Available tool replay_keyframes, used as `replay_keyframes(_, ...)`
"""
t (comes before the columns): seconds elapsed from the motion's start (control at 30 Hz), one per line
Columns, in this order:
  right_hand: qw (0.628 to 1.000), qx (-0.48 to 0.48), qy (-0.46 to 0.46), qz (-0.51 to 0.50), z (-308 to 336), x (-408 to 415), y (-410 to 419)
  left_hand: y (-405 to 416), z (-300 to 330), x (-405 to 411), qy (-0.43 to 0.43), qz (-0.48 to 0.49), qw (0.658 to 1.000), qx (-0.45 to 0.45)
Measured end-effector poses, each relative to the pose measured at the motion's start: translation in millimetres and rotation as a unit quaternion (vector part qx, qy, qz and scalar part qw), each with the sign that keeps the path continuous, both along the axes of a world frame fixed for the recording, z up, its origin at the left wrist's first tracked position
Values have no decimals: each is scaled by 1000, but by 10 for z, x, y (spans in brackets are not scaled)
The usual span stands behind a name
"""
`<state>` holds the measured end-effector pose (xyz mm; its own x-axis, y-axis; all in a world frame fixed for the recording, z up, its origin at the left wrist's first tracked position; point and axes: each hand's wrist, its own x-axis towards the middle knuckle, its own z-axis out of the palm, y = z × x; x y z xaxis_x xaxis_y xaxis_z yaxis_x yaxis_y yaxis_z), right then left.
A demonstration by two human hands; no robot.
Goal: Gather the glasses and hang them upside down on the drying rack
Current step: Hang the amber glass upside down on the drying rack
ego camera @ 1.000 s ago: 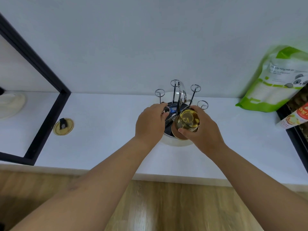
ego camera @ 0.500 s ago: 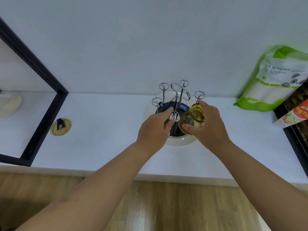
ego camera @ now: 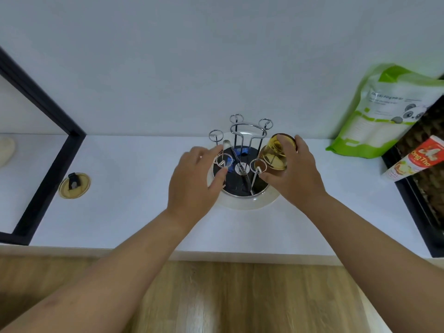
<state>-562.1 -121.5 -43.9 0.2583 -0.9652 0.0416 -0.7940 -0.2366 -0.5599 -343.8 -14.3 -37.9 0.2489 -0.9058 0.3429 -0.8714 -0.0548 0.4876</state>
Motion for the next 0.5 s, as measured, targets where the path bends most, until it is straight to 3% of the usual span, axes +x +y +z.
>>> replay_keyframes(0.5, 999, -9, 39, 11, -6, -27, 93, -106, -164, 88, -5, -21, 990, 138)
